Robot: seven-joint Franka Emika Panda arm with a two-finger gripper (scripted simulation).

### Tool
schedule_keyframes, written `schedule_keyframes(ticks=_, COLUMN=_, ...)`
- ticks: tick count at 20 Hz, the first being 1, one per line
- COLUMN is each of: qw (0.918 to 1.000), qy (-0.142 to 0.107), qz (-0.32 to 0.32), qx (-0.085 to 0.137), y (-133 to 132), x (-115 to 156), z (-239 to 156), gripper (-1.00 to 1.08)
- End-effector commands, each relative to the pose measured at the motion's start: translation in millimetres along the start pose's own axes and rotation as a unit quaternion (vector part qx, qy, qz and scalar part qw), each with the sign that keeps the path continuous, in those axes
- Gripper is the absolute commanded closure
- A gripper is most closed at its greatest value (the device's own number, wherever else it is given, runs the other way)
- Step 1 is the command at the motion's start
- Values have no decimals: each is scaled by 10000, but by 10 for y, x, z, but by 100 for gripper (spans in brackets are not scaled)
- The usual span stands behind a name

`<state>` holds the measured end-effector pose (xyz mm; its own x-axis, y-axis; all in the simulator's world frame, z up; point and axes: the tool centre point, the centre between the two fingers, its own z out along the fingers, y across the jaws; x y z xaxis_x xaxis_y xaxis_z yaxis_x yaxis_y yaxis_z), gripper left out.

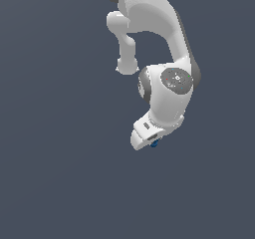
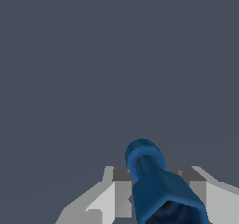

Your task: Pick up the object and move it to a goal position.

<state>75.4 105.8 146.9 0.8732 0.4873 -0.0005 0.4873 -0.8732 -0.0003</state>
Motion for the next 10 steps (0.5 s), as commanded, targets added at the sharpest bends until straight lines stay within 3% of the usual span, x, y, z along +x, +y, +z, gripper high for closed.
schedule_keyframes(ticks=1, qw=10000, qy=2, qz=-1, qx=0, y=-59, x=63, z=-264, gripper=108)
schedule_keyframes(ticks=10, qw=10000, qy=3, qz=0, qx=2, y=-247, x=304, z=-1165, gripper=108)
